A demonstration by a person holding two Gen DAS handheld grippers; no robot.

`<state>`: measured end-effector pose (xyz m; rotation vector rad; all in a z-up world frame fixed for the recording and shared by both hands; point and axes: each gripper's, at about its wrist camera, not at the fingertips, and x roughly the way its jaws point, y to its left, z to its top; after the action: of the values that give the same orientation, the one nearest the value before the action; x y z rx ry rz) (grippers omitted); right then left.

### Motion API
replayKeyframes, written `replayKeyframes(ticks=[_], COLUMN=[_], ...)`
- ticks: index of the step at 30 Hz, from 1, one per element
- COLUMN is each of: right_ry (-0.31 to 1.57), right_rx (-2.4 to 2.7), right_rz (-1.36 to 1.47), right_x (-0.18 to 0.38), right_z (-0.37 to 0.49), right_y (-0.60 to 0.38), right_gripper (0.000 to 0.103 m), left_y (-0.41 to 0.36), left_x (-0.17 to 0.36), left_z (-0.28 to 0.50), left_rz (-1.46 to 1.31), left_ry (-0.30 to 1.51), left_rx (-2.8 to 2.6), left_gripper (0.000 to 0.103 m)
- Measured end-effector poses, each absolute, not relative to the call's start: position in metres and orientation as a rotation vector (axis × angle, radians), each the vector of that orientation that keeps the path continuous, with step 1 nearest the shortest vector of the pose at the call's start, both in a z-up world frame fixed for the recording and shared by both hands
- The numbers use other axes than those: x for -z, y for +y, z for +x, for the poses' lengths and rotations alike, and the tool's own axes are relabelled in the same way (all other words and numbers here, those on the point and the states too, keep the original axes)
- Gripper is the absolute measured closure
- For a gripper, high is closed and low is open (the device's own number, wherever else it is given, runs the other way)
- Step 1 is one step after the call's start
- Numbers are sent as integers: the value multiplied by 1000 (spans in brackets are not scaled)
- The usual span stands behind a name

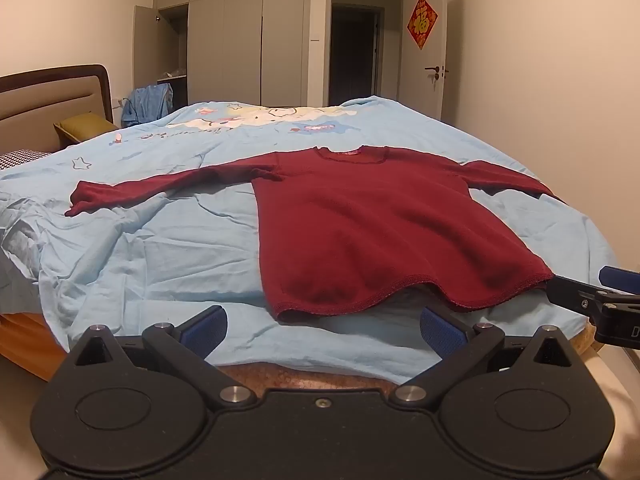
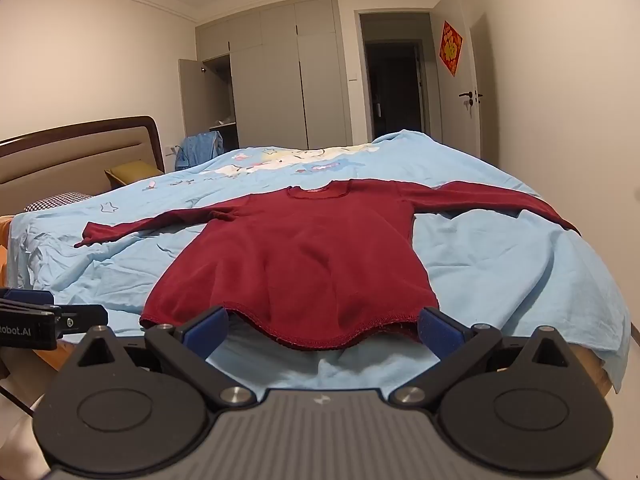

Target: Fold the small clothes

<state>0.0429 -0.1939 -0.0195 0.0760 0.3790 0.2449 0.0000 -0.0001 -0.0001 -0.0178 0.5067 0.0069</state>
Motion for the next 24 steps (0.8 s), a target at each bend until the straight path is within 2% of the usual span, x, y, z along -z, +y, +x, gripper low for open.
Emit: replayKeyframes(ticks=[24], right_ry=[386], right_rx=[-245], right_rz=[76], right_x=[21], right_z=[44], right_y=[-194], right_gripper=[0], left_y=[0], left_x=[0], left_z=[0], left_rz=[-19], left_ry=[510], left_rx=[-6], left_gripper=[1])
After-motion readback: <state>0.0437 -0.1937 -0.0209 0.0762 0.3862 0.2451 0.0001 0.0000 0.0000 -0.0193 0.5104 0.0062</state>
